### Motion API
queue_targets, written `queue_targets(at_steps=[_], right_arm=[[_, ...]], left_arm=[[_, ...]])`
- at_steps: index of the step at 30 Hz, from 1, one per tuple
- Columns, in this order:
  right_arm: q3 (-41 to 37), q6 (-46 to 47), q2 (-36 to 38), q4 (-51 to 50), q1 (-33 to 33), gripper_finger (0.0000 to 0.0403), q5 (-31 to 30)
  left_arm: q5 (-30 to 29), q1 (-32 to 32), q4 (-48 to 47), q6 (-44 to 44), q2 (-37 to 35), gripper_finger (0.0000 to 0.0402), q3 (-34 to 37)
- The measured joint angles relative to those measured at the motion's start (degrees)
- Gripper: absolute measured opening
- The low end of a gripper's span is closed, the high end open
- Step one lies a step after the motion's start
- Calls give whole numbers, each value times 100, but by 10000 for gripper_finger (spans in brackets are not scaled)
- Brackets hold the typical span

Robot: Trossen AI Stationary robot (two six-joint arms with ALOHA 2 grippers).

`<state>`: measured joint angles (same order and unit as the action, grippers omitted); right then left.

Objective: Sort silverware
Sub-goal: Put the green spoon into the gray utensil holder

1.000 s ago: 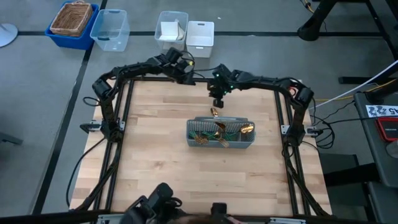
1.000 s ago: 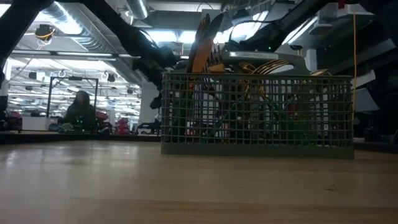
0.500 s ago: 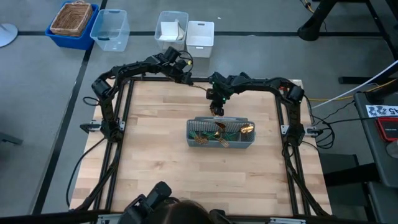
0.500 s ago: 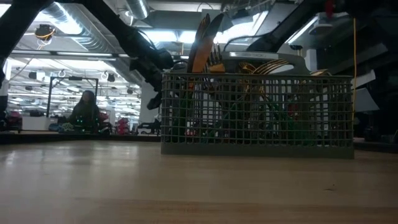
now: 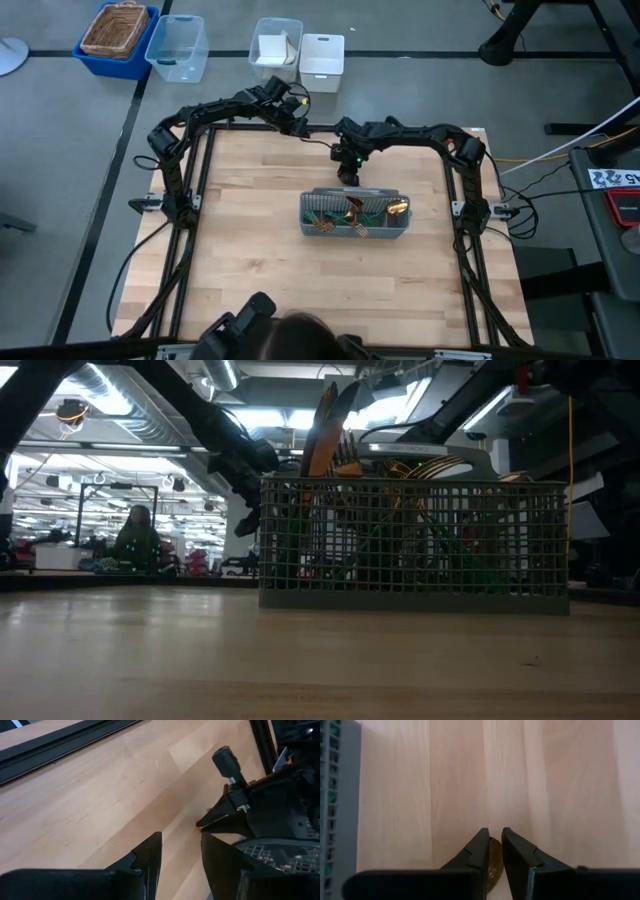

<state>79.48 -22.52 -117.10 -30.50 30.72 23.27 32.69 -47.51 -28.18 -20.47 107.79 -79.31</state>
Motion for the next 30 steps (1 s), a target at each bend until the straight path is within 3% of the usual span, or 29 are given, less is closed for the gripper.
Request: queue_targets(at_steps=[6,9,22,30], right_arm=[[341,50,0,-424,4,53,-24],[454,588,0,-697,4,53,-28],[468,1310,0,-709,0,57,-315],[468,1913,0,-896,0,152,-317]], left_arm=[[-2,0,2,81,0,127,0],[0,0,4,123,0,127,0],[-4,0,9,239,2,127,0],[-7,0,9,317,4,127,0]])
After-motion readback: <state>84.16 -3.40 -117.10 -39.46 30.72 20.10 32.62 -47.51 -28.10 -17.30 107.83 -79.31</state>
